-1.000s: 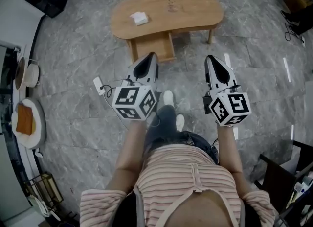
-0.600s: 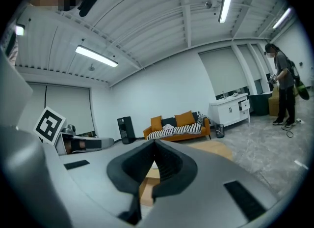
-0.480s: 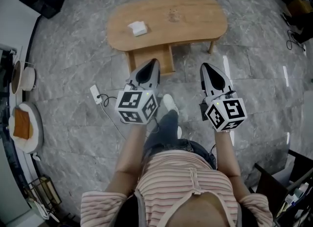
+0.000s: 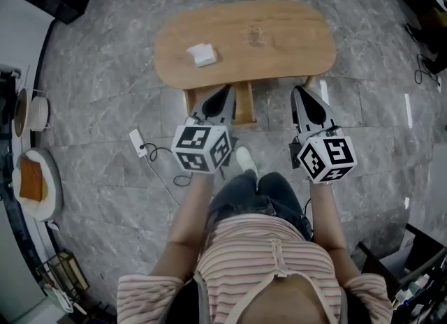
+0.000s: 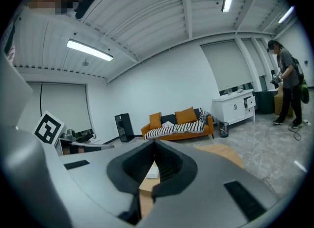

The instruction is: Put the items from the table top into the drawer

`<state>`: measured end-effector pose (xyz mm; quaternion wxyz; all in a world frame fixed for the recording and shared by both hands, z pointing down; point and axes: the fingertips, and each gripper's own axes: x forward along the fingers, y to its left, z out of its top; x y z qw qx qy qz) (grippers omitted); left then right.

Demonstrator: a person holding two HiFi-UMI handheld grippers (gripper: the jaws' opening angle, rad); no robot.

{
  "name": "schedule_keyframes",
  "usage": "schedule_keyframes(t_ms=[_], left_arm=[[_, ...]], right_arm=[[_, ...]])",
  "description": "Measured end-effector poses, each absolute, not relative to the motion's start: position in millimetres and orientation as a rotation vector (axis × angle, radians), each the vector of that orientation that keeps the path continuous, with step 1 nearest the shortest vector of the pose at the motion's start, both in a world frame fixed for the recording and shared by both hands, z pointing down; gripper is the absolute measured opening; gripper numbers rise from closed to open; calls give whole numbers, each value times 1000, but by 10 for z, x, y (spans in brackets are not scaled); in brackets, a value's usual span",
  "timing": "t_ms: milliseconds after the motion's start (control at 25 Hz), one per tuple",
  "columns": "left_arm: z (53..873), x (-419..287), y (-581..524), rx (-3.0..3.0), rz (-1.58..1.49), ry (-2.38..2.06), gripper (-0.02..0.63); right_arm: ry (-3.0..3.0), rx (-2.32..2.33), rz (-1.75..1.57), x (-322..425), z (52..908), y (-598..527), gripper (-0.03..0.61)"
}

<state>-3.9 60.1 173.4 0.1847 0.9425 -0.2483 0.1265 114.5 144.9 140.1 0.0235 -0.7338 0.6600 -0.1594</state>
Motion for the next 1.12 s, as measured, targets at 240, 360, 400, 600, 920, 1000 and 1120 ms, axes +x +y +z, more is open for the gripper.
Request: schedule_keyframes(t_ms=[240, 360, 400, 600, 920, 1000, 1120], left_arm=[[1888, 169, 266, 2629, 389, -684, 14], [1997, 333, 142, 2605, 395, -668, 14], [2039, 391, 104, 2594, 395, -666, 14], [2284, 730, -200, 2567, 423, -669, 14], [2813, 1341, -726, 2483, 531, -730, 14], [2990, 1479, -820, 2447, 550, -753, 15], [3251, 1618, -1003, 2392, 583, -802, 15]], right_arm=[[2073, -2293, -539, 1294, 1494, 1097, 0], [2101, -2286, -562, 1392, 1561, 958, 0], [2111, -2282, -571, 1432, 1589, 912, 0], [2160, -2251, -594, 1700, 1730, 572, 0], [2291, -2180, -646, 2345, 2036, -94, 0], [2311, -2164, -671, 2504, 2160, -194, 0], [2340, -2137, -723, 2679, 2359, -357, 0]])
